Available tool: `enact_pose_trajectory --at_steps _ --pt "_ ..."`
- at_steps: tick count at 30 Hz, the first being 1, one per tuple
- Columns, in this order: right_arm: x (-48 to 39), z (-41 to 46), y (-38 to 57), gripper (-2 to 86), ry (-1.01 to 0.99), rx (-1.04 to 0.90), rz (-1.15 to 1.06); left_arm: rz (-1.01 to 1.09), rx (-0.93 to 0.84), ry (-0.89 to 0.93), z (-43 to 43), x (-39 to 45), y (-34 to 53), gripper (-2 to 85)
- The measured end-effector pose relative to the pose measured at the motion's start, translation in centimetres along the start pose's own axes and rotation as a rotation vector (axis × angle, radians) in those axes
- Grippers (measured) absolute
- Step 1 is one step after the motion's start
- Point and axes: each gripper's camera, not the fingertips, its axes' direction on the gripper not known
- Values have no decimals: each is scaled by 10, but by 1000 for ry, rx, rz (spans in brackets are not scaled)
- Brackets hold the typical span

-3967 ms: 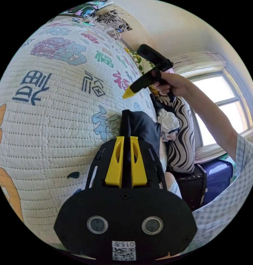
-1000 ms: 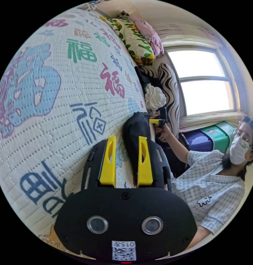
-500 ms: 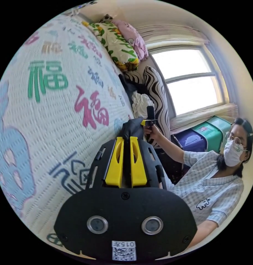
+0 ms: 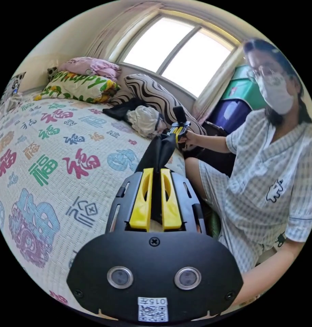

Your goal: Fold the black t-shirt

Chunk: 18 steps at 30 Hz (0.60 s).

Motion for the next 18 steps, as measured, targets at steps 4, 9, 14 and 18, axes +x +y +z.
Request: enact_pose_trajectory --at_steps 4,9,14,18 --pt "-29 44 32 12 79 -138 -1 -36 -103 -7 16 43 30 8" --pt "-34 91 57 29 112 -262 59 -129 -219 -53 31 63 52 9" --pt "-41 96 75 37 141 -374 110 -224 -295 -141 10 83 50 19" --pt "-52 70 69 22 81 -146 134 -324 19 -94 -37 104 18 39"
